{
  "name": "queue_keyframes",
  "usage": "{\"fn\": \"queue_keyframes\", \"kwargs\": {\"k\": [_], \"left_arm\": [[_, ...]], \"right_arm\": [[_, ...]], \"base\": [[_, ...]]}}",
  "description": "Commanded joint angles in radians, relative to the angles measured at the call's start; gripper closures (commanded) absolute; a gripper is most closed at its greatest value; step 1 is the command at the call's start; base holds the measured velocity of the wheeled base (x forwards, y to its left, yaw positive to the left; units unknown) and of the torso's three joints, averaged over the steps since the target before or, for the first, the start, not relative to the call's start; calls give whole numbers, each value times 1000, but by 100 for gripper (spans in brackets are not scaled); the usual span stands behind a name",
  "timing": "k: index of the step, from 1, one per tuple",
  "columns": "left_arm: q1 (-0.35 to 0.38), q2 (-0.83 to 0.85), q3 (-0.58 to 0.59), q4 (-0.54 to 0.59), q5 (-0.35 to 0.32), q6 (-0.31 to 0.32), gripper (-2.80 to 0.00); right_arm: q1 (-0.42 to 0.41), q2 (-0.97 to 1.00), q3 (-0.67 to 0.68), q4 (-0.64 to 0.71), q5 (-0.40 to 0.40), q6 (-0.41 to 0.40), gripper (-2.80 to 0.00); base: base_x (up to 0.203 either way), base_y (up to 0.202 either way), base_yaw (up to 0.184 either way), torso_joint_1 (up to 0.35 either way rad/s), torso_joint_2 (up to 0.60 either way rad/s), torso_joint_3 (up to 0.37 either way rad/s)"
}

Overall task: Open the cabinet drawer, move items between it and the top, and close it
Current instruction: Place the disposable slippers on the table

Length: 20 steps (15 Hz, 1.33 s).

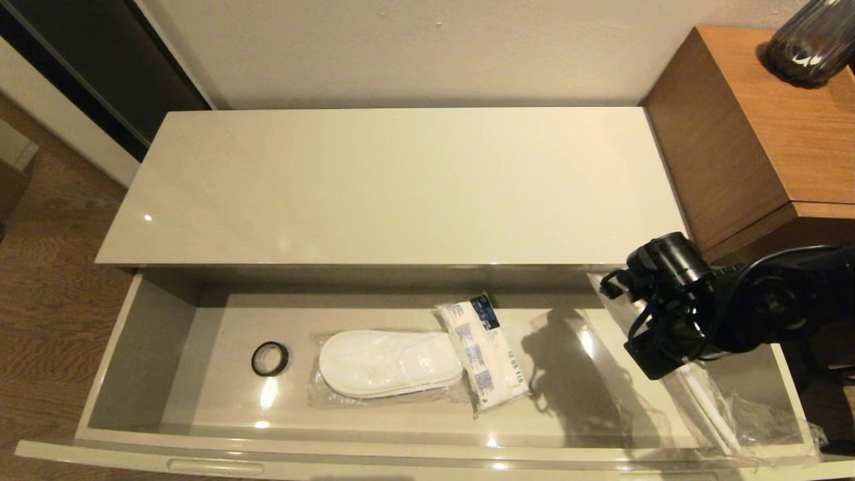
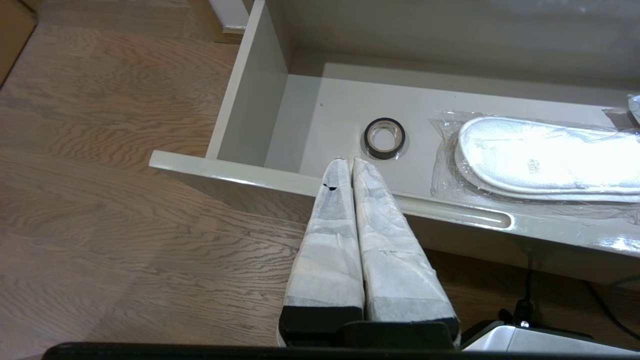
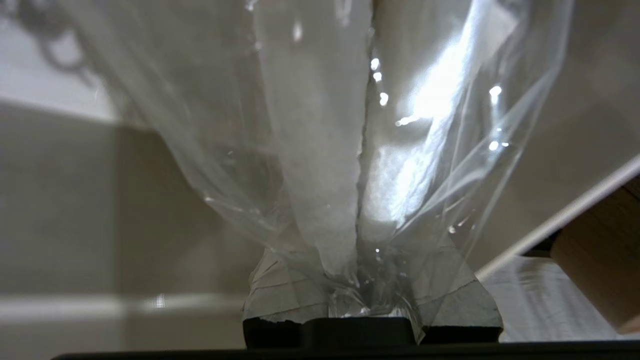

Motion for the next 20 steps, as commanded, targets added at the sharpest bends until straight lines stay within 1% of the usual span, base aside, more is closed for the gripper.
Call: {"fn": "queue_keyframes", "kwargs": {"k": [1,2,4,6,8,10,13,15,17,20], "left_arm": [[0,-39,2,0,1,0,0],[0,-39,3,0,1,0,0],[0,-39,3,0,1,0,0],[0,-39,3,0,1,0,0],[0,-39,3,0,1,0,0],[0,-39,3,0,1,0,0],[0,-39,3,0,1,0,0],[0,-39,3,0,1,0,0],[0,-39,3,0,1,0,0],[0,-39,2,0,1,0,0]], "right_arm": [[1,-101,-8,50,3,-24,0],[1,-140,-8,83,16,-54,0],[2,-217,-2,149,71,-142,0],[19,-267,-2,204,92,-211,0],[41,-289,-52,271,100,-231,0],[70,-305,-129,366,128,-234,0],[108,-281,-293,453,156,-236,0],[128,-241,-437,481,165,-238,0],[135,-172,-588,511,183,-244,0],[139,-47,-810,568,191,-286,0]], "base": [[0,0,0,0,0,0],[0,0,0,0,0,0],[0,0,0,0,0,0],[0,0,0,0,0,0],[0,0,0,0,0,0],[0,0,0,0,0,0],[0,0,0,0,0,0],[0,0,0,0,0,0],[0,0,0,0,0,0],[0,0,0,0,0,0]]}}
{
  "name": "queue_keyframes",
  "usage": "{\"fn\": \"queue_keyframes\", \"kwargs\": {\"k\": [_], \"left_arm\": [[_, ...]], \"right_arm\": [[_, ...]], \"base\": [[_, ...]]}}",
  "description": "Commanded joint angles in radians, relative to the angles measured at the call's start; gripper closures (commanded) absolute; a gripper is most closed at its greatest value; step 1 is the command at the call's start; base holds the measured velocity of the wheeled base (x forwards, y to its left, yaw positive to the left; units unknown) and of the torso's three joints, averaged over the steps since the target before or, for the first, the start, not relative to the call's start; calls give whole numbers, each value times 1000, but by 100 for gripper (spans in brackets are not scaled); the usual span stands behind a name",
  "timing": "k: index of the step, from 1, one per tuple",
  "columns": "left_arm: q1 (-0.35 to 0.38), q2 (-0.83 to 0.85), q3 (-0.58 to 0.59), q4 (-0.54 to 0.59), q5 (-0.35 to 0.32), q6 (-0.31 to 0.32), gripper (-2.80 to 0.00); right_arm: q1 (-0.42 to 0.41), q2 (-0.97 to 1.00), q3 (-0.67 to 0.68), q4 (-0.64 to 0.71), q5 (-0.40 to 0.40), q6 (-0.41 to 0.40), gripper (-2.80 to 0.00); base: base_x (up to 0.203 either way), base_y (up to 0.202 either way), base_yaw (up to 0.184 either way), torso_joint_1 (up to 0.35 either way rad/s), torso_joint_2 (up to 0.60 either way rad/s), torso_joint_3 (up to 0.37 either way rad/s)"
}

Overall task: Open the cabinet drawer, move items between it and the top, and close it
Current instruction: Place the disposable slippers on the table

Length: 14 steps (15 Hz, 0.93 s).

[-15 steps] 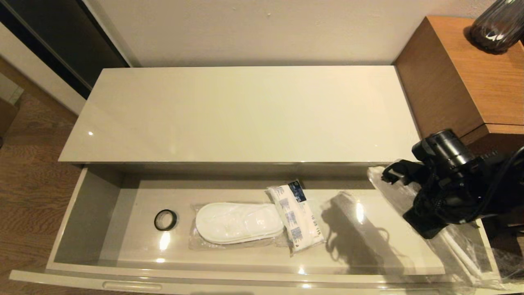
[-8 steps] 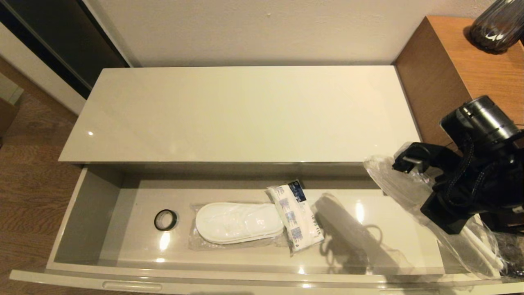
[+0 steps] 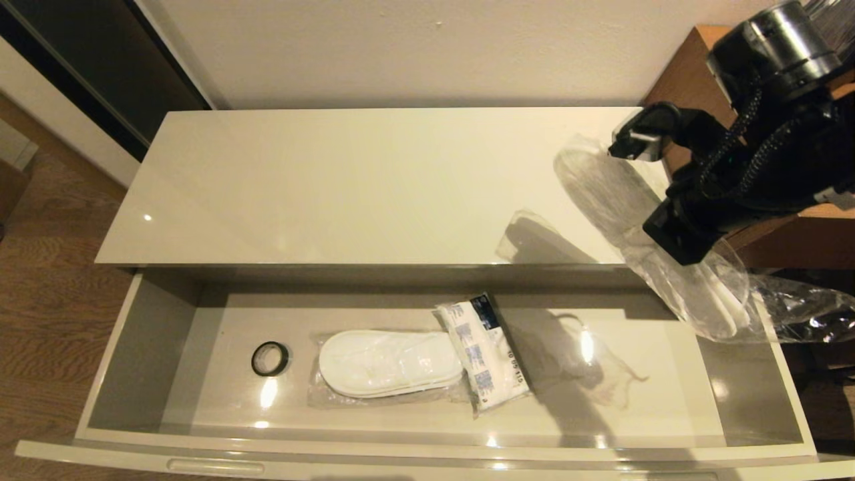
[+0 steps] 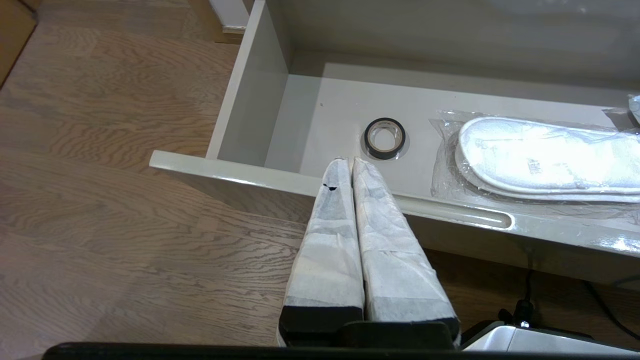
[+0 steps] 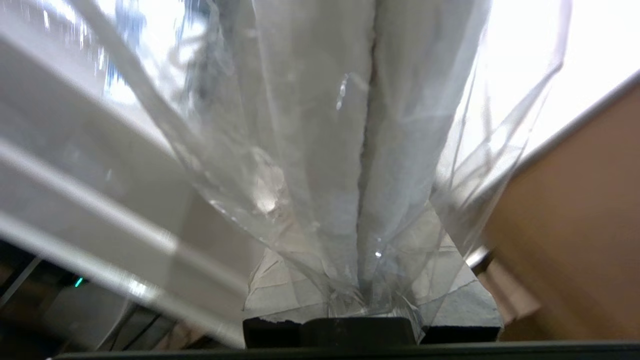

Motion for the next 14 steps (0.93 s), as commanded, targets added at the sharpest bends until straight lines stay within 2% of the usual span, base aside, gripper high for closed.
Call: {"fn": "queue_keyframes", "kwargs": {"k": [1,2,4,7,8,14], "left_arm": [[0,-39,3,0,0,0,0],[0,-39,3,0,0,0,0],[0,-39,3,0,0,0,0],[0,-39,3,0,0,0,0],[0,-39,3,0,0,0,0],[0,-39,3,0,0,0,0]], "right_arm": [[2,123,-157,9,1,-27,0],[-2,178,-212,-10,1,-57,0],[-37,237,-229,-178,2,-186,0],[-103,314,-230,-391,-6,-309,0],[-108,317,-230,-420,-9,-317,0],[-109,301,-229,-406,-22,-303,0]], "base": [[0,0,0,0,0,0],[0,0,0,0,0,0],[0,0,0,0,0,0],[0,0,0,0,0,0],[0,0,0,0,0,0],[0,0,0,0,0,0]]}}
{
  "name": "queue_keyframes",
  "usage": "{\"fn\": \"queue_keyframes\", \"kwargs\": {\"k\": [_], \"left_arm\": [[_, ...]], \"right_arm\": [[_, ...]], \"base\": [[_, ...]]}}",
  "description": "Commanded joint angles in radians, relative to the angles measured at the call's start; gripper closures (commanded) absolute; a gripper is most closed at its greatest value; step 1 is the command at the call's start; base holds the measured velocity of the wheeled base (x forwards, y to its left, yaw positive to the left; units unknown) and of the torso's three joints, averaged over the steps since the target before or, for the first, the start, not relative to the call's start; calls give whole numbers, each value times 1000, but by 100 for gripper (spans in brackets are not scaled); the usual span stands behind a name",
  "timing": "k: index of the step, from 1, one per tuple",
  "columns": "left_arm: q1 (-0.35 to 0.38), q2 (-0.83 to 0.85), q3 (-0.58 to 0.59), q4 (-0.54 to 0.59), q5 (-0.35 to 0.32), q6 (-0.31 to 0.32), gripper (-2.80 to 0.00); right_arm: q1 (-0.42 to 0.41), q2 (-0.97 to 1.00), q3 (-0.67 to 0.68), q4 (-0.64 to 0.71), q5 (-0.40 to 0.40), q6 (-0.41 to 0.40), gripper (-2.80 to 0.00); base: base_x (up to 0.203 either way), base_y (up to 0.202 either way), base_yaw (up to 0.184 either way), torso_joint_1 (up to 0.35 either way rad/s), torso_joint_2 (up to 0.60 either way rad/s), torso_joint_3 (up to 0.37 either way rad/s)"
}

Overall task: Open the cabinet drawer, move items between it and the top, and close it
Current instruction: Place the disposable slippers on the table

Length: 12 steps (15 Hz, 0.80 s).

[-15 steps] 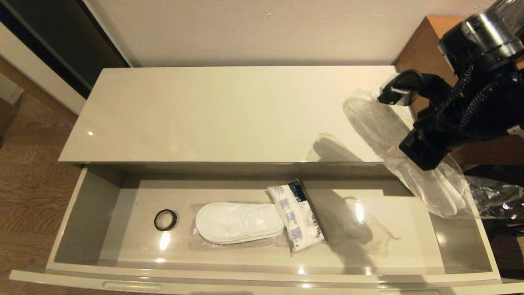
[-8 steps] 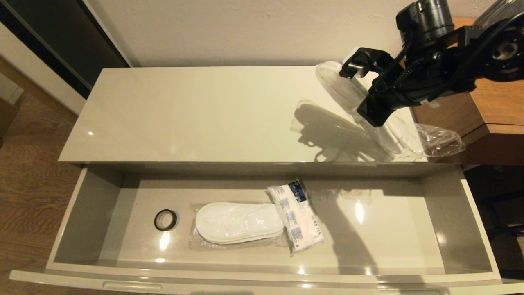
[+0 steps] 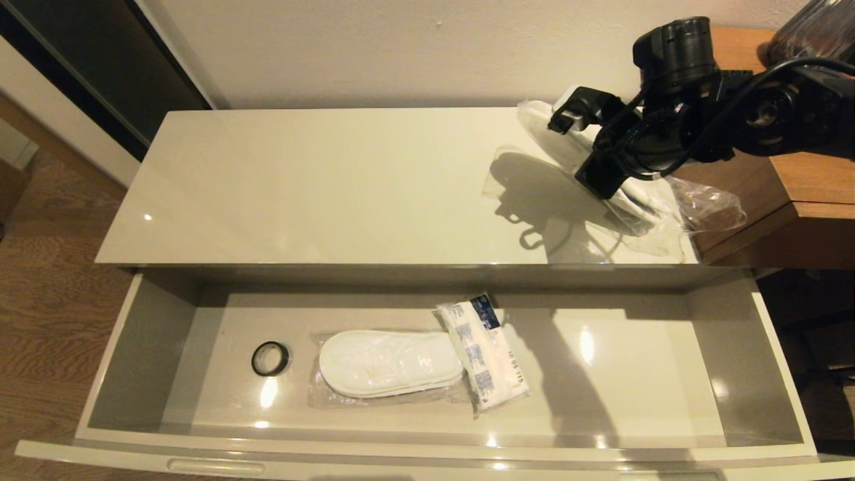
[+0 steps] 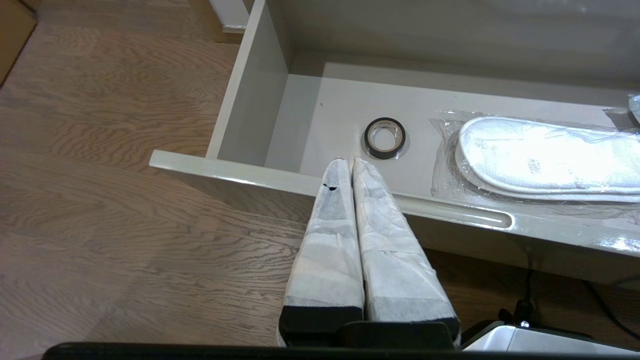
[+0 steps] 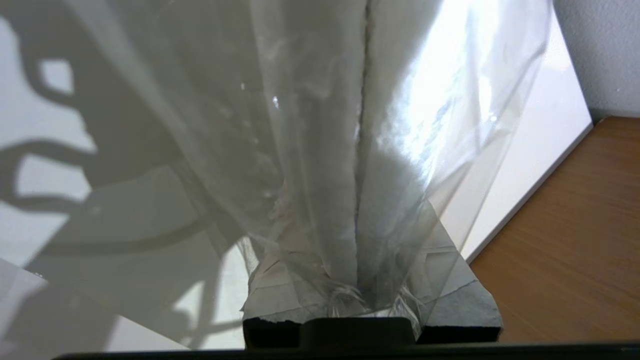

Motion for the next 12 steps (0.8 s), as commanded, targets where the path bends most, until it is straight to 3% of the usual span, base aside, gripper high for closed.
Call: {"fn": "queue_keyframes", "kwargs": {"k": [1,2,9,12], "left_arm": [[0,-39,3,0,1,0,0],[0,-39,3,0,1,0,0],[0,-39,3,0,1,0,0],[0,-39,3,0,1,0,0]], "right_arm": [[-1,-2,0,4,0,-1,0],[-1,-2,2,5,0,0,-280],[-1,-40,2,131,2,31,-280],[3,-108,2,382,44,74,-280]], "base": [[0,0,0,0,0,0],[0,0,0,0,0,0],[0,0,0,0,0,0],[0,0,0,0,0,0]]}}
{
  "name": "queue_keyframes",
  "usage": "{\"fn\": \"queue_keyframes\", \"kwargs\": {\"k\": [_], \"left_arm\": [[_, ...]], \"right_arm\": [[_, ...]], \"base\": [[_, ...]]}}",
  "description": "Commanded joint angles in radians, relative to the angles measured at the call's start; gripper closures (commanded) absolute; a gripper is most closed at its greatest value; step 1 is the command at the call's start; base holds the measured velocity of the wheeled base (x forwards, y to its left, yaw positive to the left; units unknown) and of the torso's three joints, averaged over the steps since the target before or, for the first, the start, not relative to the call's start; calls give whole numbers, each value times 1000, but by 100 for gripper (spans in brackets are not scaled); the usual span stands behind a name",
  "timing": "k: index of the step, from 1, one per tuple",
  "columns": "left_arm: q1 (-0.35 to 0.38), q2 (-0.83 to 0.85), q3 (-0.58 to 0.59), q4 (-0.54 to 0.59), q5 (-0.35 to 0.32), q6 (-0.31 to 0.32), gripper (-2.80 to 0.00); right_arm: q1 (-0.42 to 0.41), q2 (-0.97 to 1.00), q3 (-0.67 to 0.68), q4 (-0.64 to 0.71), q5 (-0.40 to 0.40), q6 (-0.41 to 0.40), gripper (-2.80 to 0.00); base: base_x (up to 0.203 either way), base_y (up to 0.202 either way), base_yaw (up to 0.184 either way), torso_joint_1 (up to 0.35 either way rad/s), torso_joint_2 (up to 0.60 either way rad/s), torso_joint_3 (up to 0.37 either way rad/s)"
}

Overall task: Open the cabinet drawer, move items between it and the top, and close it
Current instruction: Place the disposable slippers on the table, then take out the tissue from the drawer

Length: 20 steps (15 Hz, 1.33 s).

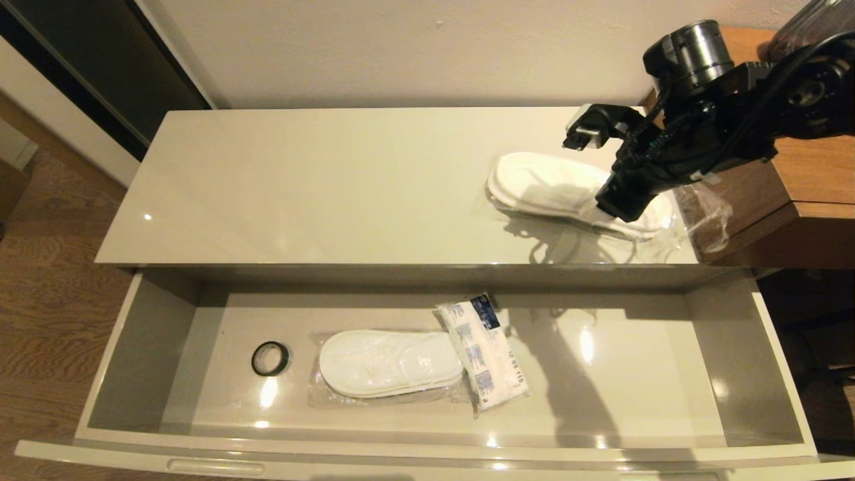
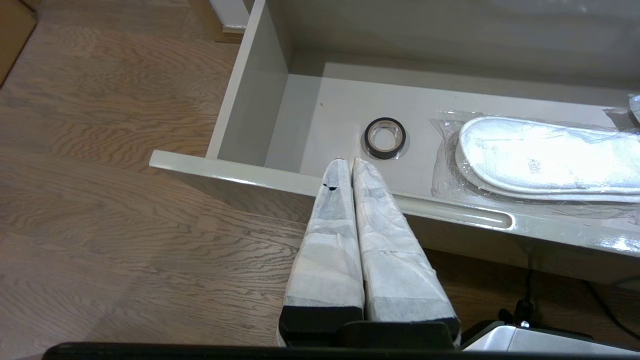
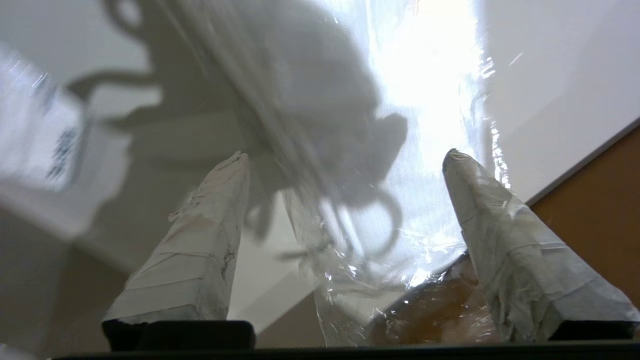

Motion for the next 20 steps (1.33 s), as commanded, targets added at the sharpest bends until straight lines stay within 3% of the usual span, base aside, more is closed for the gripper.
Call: {"fn": "queue_keyframes", "kwargs": {"k": [1,7,11,14,16,19,20], "left_arm": [[0,-39,3,0,0,0,0],[0,-39,3,0,0,0,0],[0,-39,3,0,0,0,0],[0,-39,3,0,0,0,0],[0,-39,3,0,0,0,0],[0,-39,3,0,0,0,0],[0,-39,2,0,0,0,0]], "right_arm": [[6,-61,0,174,24,35,-280],[61,-83,0,445,71,373,-280],[169,-58,1,556,81,720,-280],[251,-8,11,600,85,911,-280],[308,19,12,595,84,1004,-280],[356,21,12,606,77,1065,-280],[360,23,12,608,76,1068,0]], "base": [[0,0,0,0,0,0],[0,0,0,0,0,0],[0,0,0,0,0,0],[0,0,0,0,0,0],[0,0,0,0,0,0],[0,0,0,0,0,0],[0,0,0,0,0,0]]}}
